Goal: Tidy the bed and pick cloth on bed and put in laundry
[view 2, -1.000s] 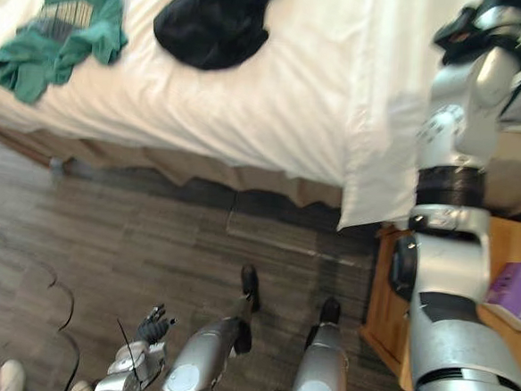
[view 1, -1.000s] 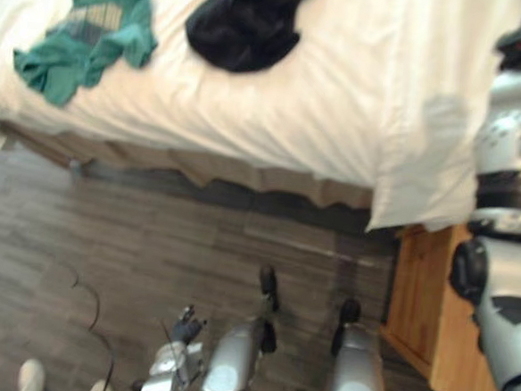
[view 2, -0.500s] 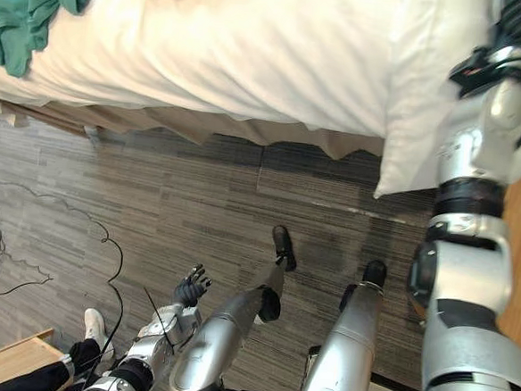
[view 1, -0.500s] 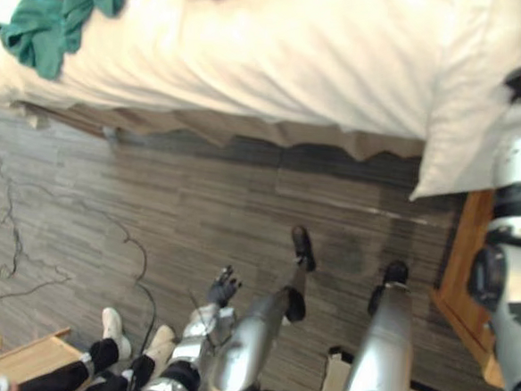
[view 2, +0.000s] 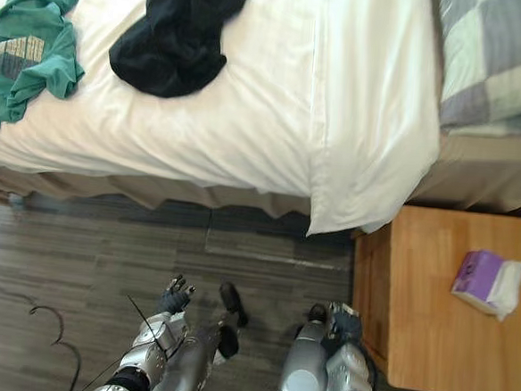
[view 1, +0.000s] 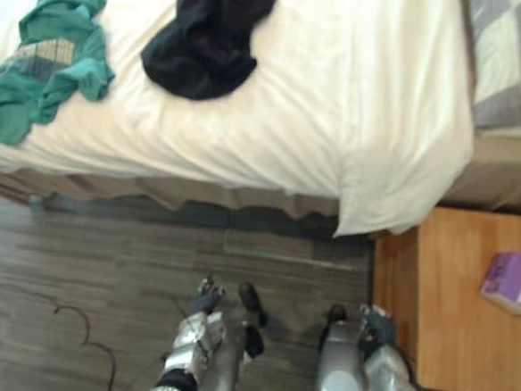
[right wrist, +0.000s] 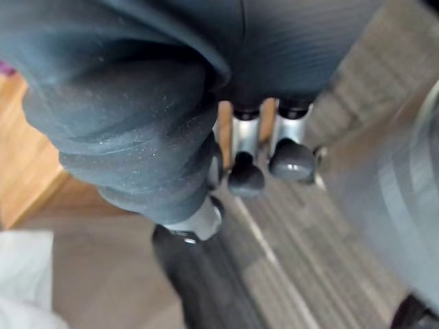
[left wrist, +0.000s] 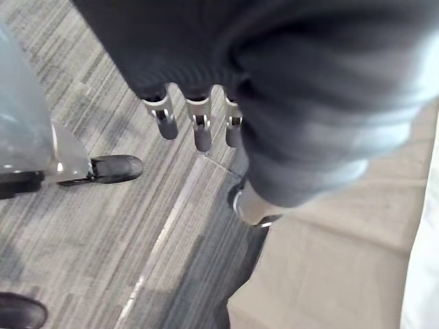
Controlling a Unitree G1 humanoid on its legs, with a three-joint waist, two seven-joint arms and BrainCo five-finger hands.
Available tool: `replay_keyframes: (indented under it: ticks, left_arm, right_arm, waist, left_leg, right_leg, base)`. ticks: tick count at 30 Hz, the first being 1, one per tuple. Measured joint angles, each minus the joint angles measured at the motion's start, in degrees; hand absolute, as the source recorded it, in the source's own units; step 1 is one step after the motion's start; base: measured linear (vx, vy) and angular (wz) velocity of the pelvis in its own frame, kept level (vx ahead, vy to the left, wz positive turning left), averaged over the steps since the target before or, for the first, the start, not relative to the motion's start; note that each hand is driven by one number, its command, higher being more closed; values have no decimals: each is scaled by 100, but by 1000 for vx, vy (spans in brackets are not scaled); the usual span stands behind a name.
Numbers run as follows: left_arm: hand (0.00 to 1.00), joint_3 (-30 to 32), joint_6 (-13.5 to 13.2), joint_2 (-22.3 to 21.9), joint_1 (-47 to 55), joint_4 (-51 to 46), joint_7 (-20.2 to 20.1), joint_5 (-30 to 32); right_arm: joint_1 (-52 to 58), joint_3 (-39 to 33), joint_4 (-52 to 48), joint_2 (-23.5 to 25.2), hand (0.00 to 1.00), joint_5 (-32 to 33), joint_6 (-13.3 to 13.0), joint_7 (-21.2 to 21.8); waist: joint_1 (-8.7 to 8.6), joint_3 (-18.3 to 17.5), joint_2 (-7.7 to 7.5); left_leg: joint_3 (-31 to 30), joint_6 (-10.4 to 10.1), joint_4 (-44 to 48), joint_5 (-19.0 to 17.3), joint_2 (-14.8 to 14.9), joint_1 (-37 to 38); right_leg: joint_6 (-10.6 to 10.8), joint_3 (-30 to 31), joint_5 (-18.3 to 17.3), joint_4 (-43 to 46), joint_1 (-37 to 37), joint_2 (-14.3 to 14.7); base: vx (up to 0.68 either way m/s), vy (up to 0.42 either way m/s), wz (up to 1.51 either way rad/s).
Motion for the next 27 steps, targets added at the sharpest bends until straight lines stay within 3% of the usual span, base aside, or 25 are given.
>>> replay_keyframes:
  ticks: [5,8,10,11,12,13,14,15,16,17,18,20,21,23,24,25,27]
  left_arm:
    - [0,-53,206,156,205,330,14,687]
    - [0,-48,252,285,229,493,26,896]
    - [0,-47,303,292,279,496,23,929]
    - [0,-50,314,353,339,525,12,1003]
    - [0,-49,317,469,397,618,3,1088]
    - [0,-39,341,506,411,729,-5,1146]
    - [0,-8,379,492,436,753,-10,1195]
    - [0,120,379,391,512,713,-18,1270]
    - [0,240,367,342,534,660,-17,1297]
    - [0,484,365,276,533,573,-17,1308]
    - [0,690,359,155,530,403,-12,1314]
    - [0,799,359,51,549,317,-7,1323]
    - [0,801,359,53,541,293,-8,1324]
    - [0,803,364,80,503,409,-12,1343]
    - [0,802,363,80,499,414,-12,1344]
    - [0,772,368,98,414,490,-18,1364]
    - [0,703,366,119,402,486,-20,1394]
  right_arm:
    - [220,-144,252,5,0,-596,164,5]
    - [223,-143,252,39,0,-809,180,16]
    - [217,-153,247,56,0,-829,207,58]
    - [247,-148,266,71,0,-860,226,96]
    - [250,-147,375,122,0,-866,237,133]
    - [252,-183,453,123,0,-874,244,137]
    - [286,-281,523,108,0,-909,248,134]
    - [337,-429,530,103,0,-900,243,135]
    - [349,-482,512,98,0,-901,242,145]
    - [363,-546,438,107,0,-910,243,166]
    - [441,-553,392,29,0,-913,257,177]
    - [669,-550,368,-98,0,-968,274,169]
    - [753,-587,410,-133,0,-982,285,166]
    - [791,-861,482,-87,0,-1017,336,167]
    - [791,-875,491,-86,0,-1019,343,165]
    - [830,-1058,620,-74,0,-1100,384,168]
    - [852,-1101,693,-79,0,-1158,397,167]
  waist:
    - [-12,-174,-118]
    - [-29,-298,-93]
    - [-121,-318,-58]
    - [-132,-374,-17]
    - [-122,-476,-195]
    - [-129,-516,-261]
    - [-117,-566,-236]
    - [-104,-598,-147]
    - [-109,-602,-121]
    - [-104,-583,-62]
    - [-101,-582,64]
    - [-69,-610,143]
    - [-8,-619,164]
    - [-8,-630,136]
    - [-10,-631,133]
    - [-26,-649,61]
    - [-56,-636,25]
  left_leg:
    - [-46,-19,-442,33,-144,847]
    - [-215,-70,-455,-54,-8,1080]
    - [-362,-78,-458,-67,114,1154]
    - [-446,-126,-486,-96,183,1141]
    - [-469,-204,-488,-117,119,1166]
    - [-489,-237,-490,-129,75,1223]
    - [-481,-271,-446,-142,80,1298]
    - [-451,-449,-97,-341,195,1211]
    - [-438,-476,367,-526,276,1052]
    - [-454,-515,1532,-883,484,569]
    - [-460,-547,3136,-965,889,-104]
    - [-405,-734,4200,-853,1269,-447]
    - [-121,-550,4482,-1009,1502,-417]
    - [130,-267,4229,-1196,1700,-359]
    - [133,-262,4187,-1200,1709,-360]
    - [-16,-301,3131,-1174,1720,-360]
    - [-408,-437,2197,-1047,1716,-372]
  right_leg:
    - [27,-75,164,-206,758,26]
    - [-167,-395,340,297,763,91]
    - [-257,-322,289,470,728,226]
    - [-251,-152,195,73,770,469]
    - [-357,-5,302,-422,782,635]
    - [-338,-62,201,-516,886,590]
    - [-319,-76,183,-606,1006,637]
    - [-367,-63,96,-646,1086,637]
    - [-336,-45,49,-654,1111,611]
    - [-292,-88,7,-654,1177,568]
    - [-300,-189,27,-605,1354,590]
    - [-290,-242,-52,-539,1562,561]
    - [-250,-167,-90,-551,1637,485]
    - [-139,-104,-54,-652,1669,346]
    - [-129,-100,-51,-658,1675,334]
    - [44,-138,33,-750,1656,26]
    - [163,-210,92,-769,1656,-240]
  base:
    - [177,-48,-6]
    - [114,-37,10]
    - [49,-78,29]
    - [26,-117,33]
    - [28,-144,27]
    - [73,-158,11]
    - [100,-142,1]
    - [92,-99,-7]
    - [57,-78,-1]
    - [37,-90,10]
    - [51,-74,17]
    - [77,7,-1]
    - [92,89,-26]
    - [122,121,-21]
    - [238,252,12]
    - [224,278,28]
    - [281,514,33]
